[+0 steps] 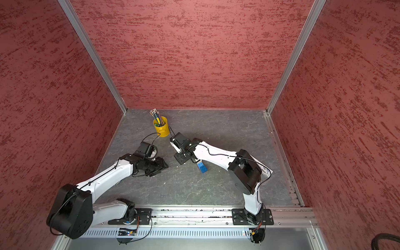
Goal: Assemble the letter y with lego
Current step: Place the lego brick at the center of the board.
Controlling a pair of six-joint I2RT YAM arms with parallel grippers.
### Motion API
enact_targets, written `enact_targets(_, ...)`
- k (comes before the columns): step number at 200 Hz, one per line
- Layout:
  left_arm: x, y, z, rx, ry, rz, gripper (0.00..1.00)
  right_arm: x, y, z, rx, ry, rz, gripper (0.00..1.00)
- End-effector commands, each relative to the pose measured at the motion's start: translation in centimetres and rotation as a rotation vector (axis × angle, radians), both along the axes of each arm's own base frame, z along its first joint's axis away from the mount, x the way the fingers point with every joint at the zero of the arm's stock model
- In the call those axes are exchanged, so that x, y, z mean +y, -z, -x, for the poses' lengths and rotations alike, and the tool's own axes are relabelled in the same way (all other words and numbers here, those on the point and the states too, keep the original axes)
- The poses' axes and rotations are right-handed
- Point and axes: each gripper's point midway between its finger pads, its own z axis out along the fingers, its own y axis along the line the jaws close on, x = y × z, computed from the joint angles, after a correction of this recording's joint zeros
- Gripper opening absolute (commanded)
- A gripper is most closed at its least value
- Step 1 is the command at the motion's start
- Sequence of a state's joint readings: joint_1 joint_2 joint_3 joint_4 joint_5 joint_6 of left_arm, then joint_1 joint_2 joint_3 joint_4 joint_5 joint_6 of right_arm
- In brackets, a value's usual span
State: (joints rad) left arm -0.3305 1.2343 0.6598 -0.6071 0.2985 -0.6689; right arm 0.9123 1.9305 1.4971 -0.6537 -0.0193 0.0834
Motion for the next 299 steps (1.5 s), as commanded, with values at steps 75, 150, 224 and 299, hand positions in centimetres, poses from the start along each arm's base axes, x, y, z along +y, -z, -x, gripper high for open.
enact_targets(75,0.0,0.6,0.6,0.014,-0.007,0.018,0.60,1.8,2.9,1.2,-0.040,-0.135,0.042,0.30)
enact_targets(150,0.0,0.7,0.4,0.018,-0.010,0.020,0.60,1.7,4.0,1.8,-0.048,-0.210,0.091,0.33)
enact_targets(224,-0.2,0.9,0.1,0.026,-0.008,0.022,0.60,1.4,4.4,1.7,-0.056,-0.231,0.124,0.42)
enact_targets(299,-0.9,0.6,0.0,0.014,0.011,0.041,0.60,1.1,1.1,0.9,-0.124,-0.176,0.085,0.53)
